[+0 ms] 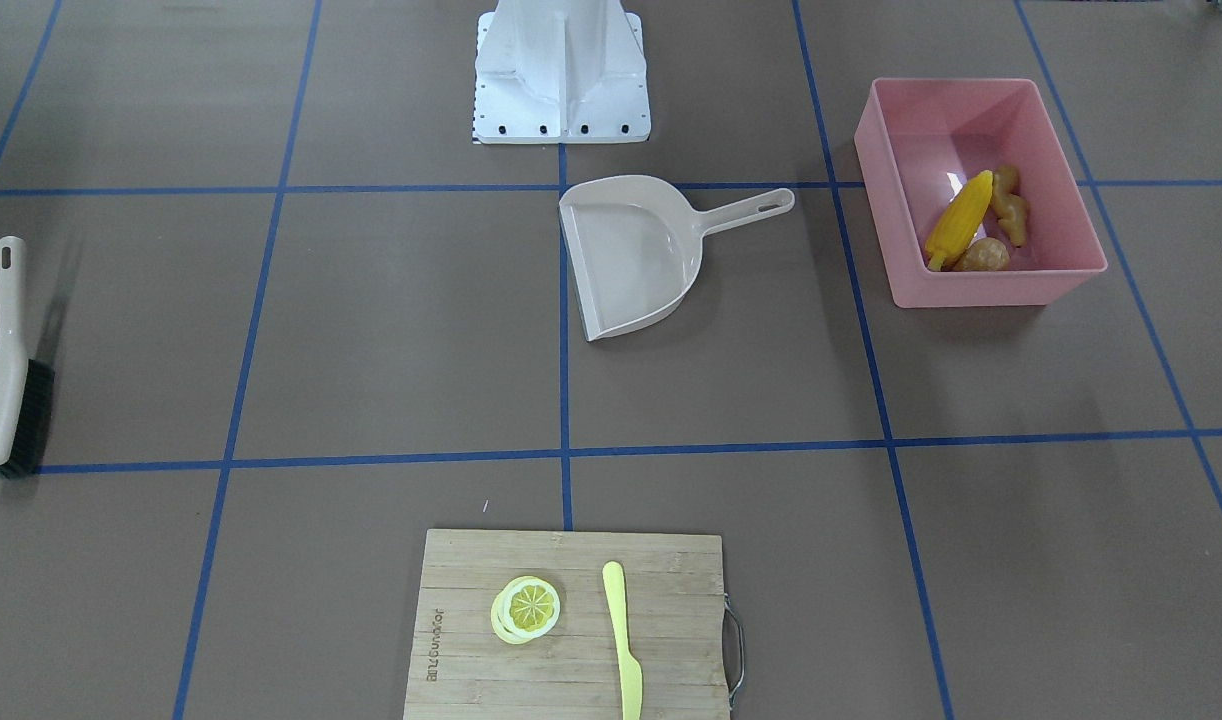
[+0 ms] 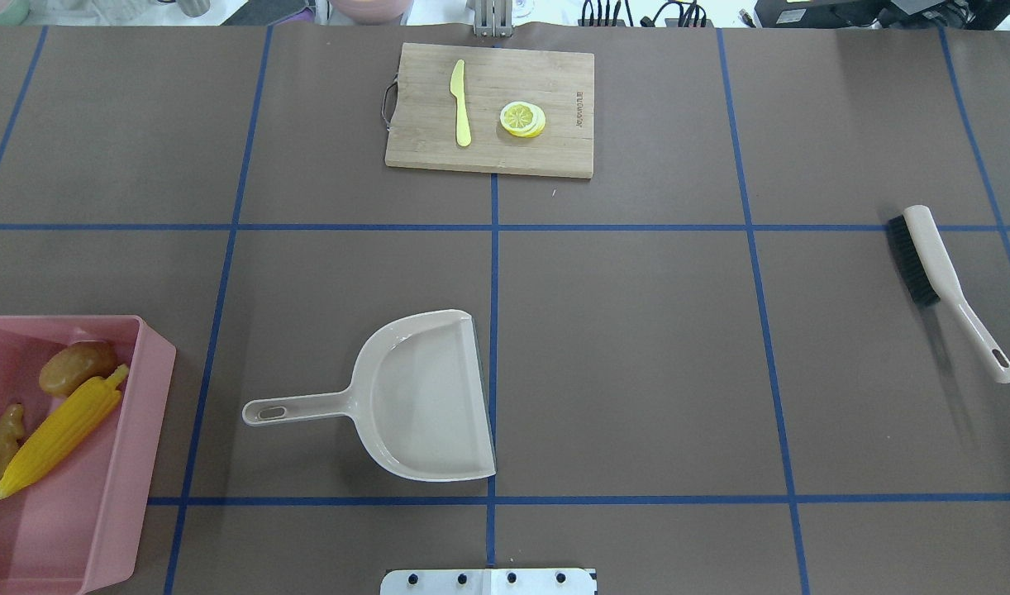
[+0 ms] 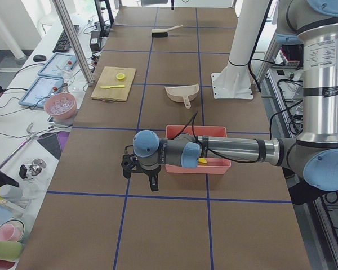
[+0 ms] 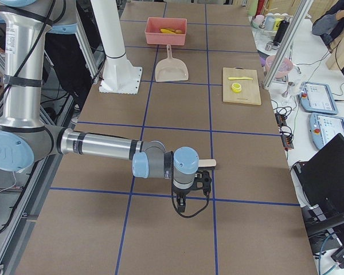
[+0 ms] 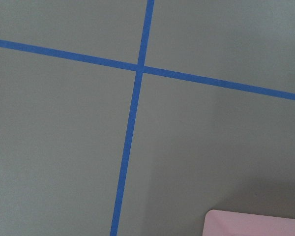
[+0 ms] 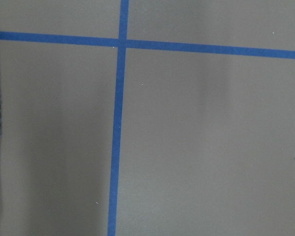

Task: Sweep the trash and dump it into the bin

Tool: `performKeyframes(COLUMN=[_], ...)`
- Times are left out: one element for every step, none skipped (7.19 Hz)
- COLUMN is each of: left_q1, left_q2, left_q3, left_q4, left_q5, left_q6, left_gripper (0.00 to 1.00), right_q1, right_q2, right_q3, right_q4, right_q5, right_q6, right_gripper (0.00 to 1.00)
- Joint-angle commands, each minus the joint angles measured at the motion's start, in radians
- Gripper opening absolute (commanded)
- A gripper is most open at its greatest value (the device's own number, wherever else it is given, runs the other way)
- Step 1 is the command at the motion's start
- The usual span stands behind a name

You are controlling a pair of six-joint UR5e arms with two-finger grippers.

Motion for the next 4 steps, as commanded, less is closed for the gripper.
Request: performKeyframes(left_q1=[-0.029, -0.031, -0.041, -0.048], left_q2=[0.020, 0.023, 0.023, 0.023], left_q3=[-0.010, -0.007, -0.009, -0.028], left_q4=[0.000, 0.009, 0.035, 0.070], left_q5=[-0.004, -0.002, -0.002, 0.003], left_q6=[0.020, 0.036, 0.036, 0.036], left_gripper=[0.98, 0.98, 0.98, 0.98], right_q1=[0.000, 0.000, 0.000, 0.000], right_q2=[0.000, 0.000, 0.000, 0.000], right_q3=[0.000, 0.000, 0.000, 0.000], right_q4=[-0.001, -0.001, 0.001, -0.001], right_q5=[0.000, 0.000, 0.000, 0.000], right_q6=[0.000, 0.000, 0.000, 0.000], right_gripper=[1.00, 1.00, 1.00, 1.00])
